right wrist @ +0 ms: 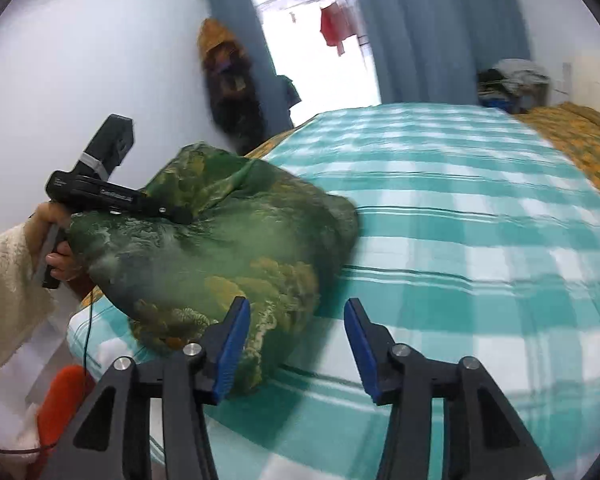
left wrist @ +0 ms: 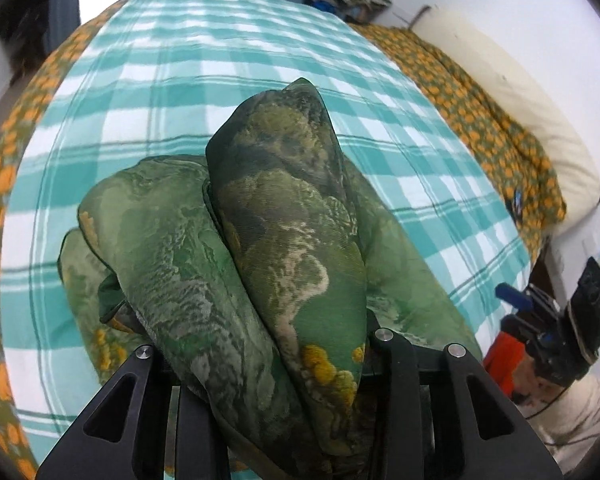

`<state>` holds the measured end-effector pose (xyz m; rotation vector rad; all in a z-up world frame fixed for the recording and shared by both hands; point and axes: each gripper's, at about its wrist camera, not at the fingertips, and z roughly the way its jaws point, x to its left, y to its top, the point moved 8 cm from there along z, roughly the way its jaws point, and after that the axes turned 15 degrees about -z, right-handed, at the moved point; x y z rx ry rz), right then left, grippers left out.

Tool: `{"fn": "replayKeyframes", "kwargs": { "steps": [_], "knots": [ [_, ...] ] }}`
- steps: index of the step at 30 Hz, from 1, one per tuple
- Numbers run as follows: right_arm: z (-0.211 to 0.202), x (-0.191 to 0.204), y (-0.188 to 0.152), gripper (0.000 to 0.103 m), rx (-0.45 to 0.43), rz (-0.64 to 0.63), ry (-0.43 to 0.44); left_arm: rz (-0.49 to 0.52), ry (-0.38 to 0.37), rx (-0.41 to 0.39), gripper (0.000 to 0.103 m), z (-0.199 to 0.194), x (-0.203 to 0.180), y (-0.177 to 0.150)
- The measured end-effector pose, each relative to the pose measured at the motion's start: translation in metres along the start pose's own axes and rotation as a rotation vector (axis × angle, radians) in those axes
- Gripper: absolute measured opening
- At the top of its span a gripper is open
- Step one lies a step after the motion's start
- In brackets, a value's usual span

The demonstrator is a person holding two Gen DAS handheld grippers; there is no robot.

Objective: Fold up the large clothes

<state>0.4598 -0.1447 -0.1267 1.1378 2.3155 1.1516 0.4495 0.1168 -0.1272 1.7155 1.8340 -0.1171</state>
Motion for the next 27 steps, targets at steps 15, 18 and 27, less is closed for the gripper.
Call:
{"fn": "replayKeyframes", "kwargs": {
  "steps": [15,18,27],
  "knots": [
    [0.131,0.075,-0.033,0.037,0.307,-0.114,0.119,-0.301,-0.158,0.052,0.048,0.048,0.123,-0.026],
    [0.128,0.076,-0.012,0.037,0.343,-0.092,0.159,-0.287,-0.164,0.05,0.048,0.049,0.121,-0.022],
    [0.217,0.043,0.094,0.037,0.328,0.029,0.139,-0.264,-0.173,0.033,0.048,0.053,0.126,-0.03]
  ]
}}
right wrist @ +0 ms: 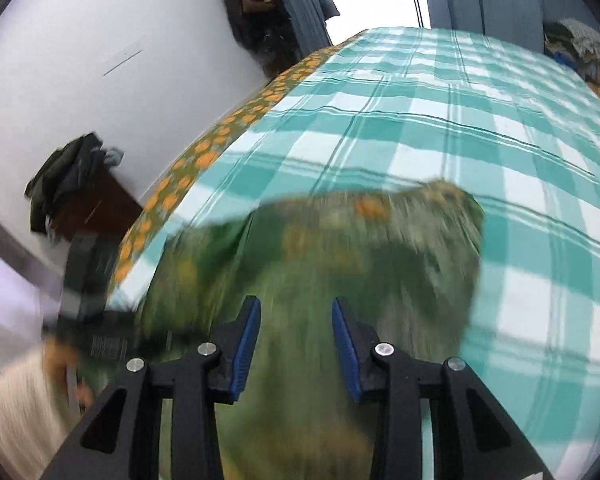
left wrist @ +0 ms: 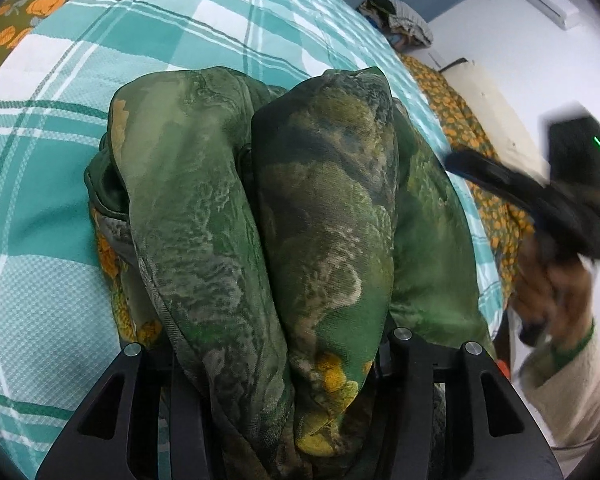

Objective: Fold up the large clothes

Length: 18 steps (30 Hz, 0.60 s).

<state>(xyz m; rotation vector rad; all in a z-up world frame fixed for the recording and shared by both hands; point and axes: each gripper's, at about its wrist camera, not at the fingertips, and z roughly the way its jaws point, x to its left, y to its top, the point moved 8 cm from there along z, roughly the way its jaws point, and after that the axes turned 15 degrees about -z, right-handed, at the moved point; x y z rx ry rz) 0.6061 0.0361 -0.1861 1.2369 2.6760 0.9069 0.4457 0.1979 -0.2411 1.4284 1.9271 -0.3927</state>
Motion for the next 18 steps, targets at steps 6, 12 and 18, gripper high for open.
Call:
{"fn": "replayKeyframes", "kwargs": {
  "steps": [6,12,18],
  "knots": [
    [0.092,-0.028,-0.019,0.036,0.174,0.051,-0.053,0.008,0.042,-0.007,0.048,0.007,0.007,-0.005],
    [0.062,-0.017,-0.019,0.036,0.116,-0.011,-0.097,0.006,0.037,-0.008,0.049,0.004,0.005,-0.004],
    [-0.03,0.033,-0.065,0.037,-0.031,-0.137,-0.069,-0.001,0.03,-0.01,0.049,0.001,0.004,-0.006]
  ]
}}
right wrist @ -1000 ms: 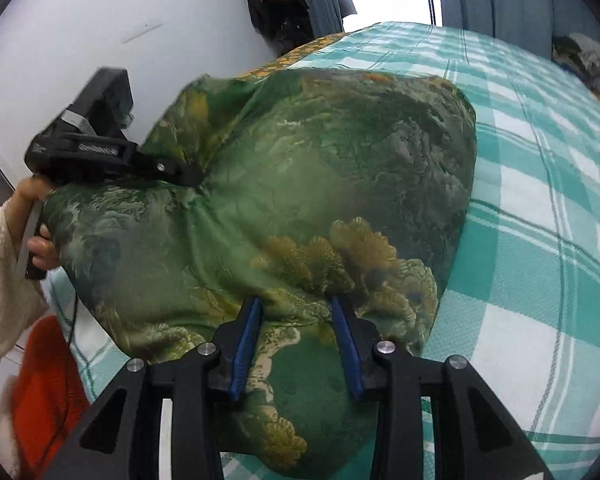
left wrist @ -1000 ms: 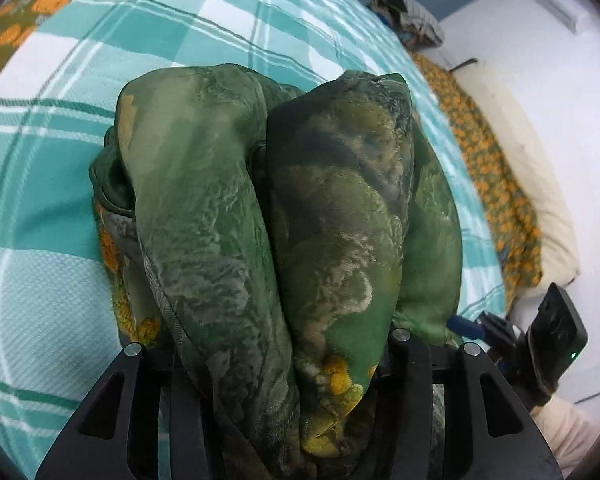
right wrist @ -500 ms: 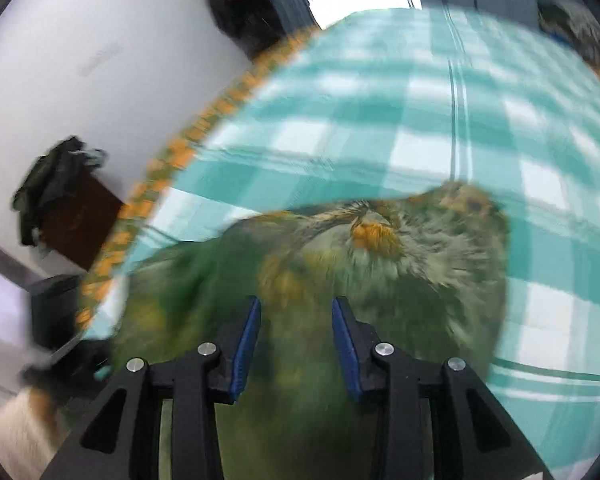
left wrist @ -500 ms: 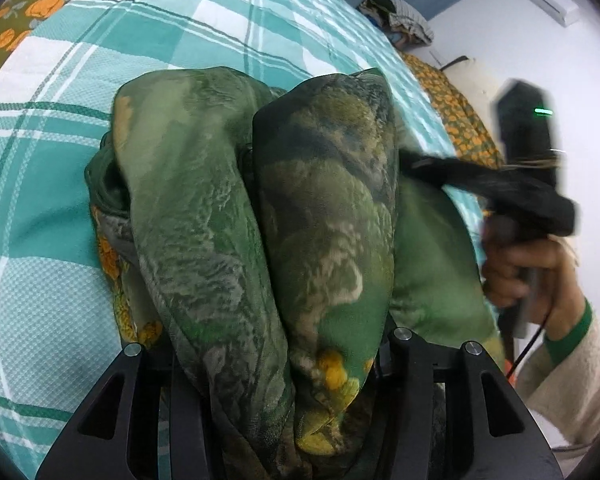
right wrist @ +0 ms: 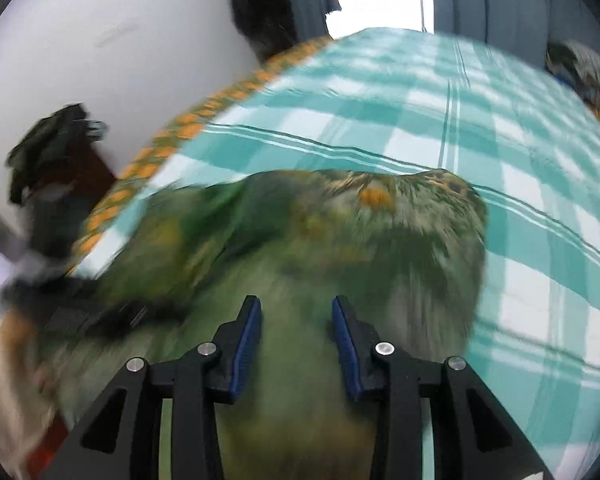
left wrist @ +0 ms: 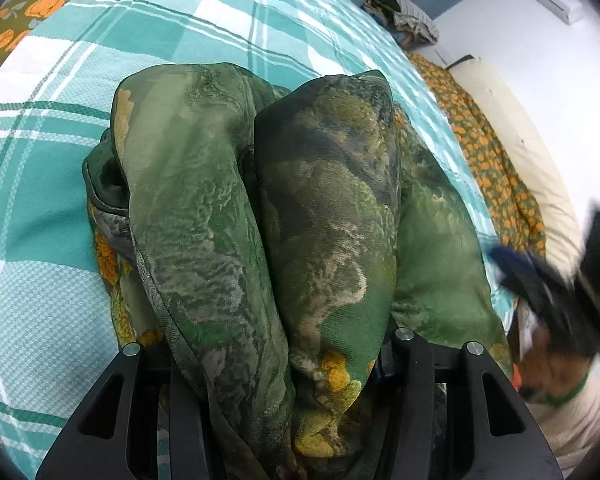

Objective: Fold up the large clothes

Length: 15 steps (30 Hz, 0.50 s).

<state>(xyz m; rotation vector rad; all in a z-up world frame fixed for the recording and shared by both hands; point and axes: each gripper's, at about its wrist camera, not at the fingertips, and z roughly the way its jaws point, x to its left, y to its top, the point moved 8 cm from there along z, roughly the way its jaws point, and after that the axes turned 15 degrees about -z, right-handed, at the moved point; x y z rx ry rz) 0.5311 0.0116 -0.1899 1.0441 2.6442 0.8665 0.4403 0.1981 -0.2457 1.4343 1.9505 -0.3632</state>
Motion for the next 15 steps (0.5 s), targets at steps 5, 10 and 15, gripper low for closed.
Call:
{"fn": "replayKeyframes", "kwargs": {
  "steps": [5,10,15],
  "knots": [
    [-0.057,0.033,-0.054,0.037,-0.069,0.038,0.02,-0.001,0.004,-0.003,0.05,0.001,-0.002,-0.001],
    [-0.031,0.031,-0.086,0.037,-0.051,0.181,0.073,-0.001,0.006,-0.018,0.05,0.002,0.0,-0.004],
    [-0.001,0.027,-0.098,0.036,0.002,0.196,0.116,-0.006,0.013,-0.03,0.051,0.004,-0.001,-0.008]
  ]
}}
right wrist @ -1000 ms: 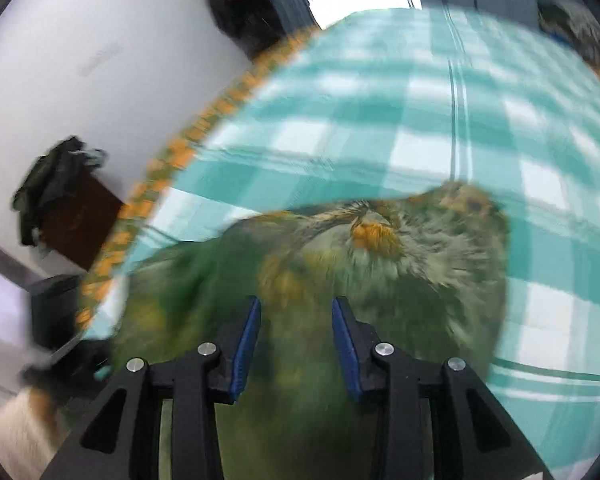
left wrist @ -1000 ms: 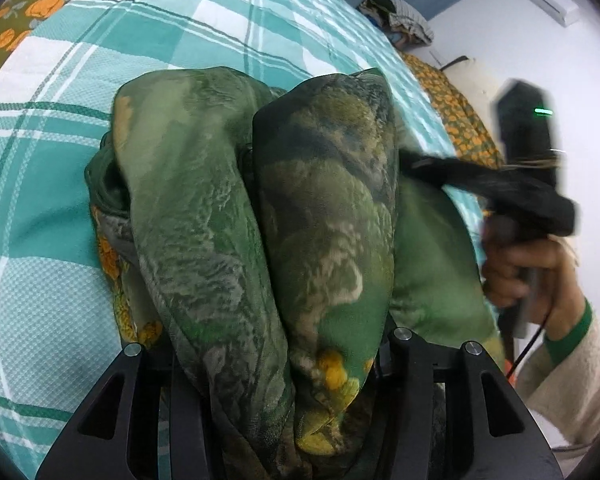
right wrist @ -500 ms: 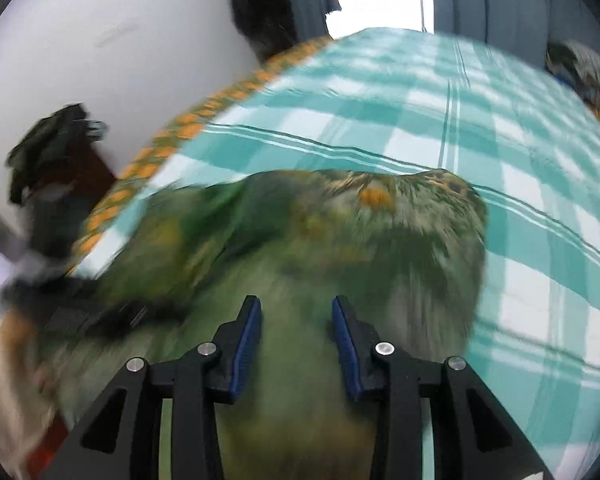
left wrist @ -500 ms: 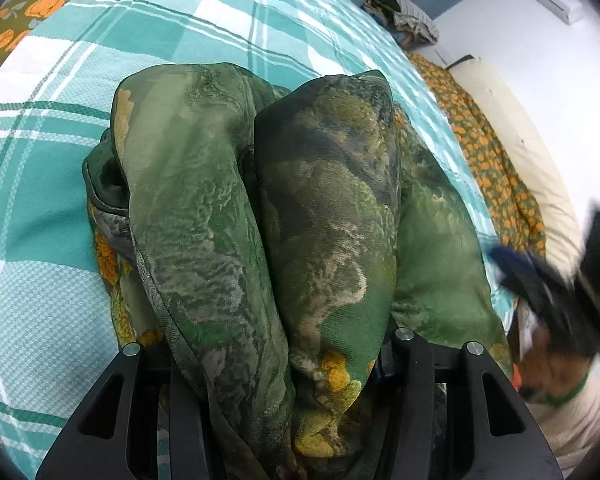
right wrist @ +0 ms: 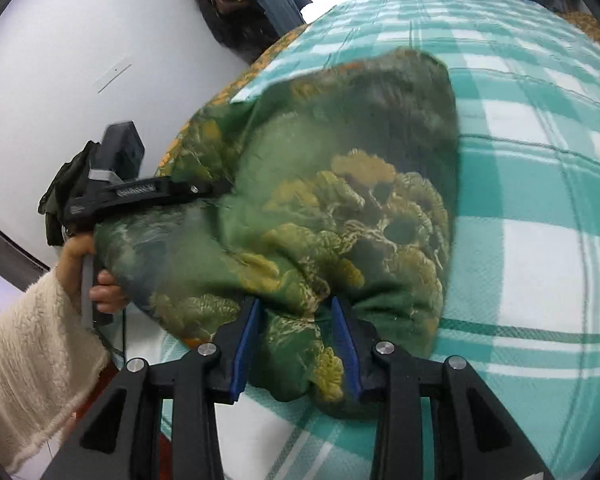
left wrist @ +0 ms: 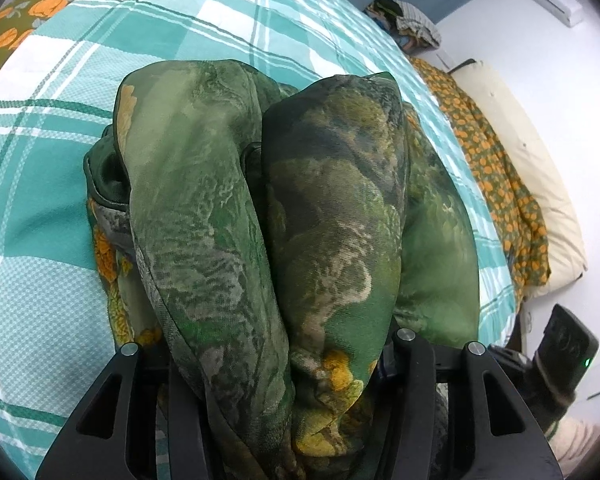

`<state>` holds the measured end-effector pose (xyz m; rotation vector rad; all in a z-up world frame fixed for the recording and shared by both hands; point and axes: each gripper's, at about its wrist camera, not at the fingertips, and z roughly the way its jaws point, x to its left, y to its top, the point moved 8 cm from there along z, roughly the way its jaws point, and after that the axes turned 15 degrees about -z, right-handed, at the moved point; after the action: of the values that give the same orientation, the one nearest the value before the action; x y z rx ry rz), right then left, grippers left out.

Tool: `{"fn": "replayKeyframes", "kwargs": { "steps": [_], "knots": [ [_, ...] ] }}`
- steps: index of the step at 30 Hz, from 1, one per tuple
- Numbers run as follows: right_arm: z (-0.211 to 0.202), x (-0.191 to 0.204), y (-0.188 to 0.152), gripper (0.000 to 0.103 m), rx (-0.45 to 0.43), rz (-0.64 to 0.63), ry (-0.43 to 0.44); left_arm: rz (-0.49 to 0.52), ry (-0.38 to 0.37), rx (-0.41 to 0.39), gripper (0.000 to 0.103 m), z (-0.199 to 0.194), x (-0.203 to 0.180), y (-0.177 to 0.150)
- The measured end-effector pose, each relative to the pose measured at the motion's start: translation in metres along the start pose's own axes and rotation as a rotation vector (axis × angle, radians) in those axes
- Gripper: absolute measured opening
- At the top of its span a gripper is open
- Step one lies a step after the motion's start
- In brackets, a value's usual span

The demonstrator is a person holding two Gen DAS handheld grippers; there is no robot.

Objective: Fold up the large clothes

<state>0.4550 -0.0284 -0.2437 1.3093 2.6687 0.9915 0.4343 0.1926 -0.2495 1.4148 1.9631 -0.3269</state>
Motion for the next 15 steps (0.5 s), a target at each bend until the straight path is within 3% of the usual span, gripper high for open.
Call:
{"fn": "replayKeyframes", "kwargs": {
  "steps": [4,6,9,15],
  "knots": [
    [-0.004,0.008,0.004,0.036,0.016,-0.044,-0.062,-0.025,0.017,-0.023,0.056,-0.009,-0.005,-0.001],
    [-0.017,0.014,0.009,0.039,0.011,-0.068,-0.093,-0.031,0.041,-0.058,0.071,-0.022,-0.012,-0.003],
    [-0.048,0.027,0.024,0.045,-0.038,-0.132,-0.147,-0.033,0.106,-0.148,0.084,-0.054,-0.023,-0.009],
    [-0.088,0.047,0.059,0.045,-0.141,-0.205,-0.184,-0.014,0.168,-0.302,0.085,-0.113,-0.035,-0.025]
  ]
}}
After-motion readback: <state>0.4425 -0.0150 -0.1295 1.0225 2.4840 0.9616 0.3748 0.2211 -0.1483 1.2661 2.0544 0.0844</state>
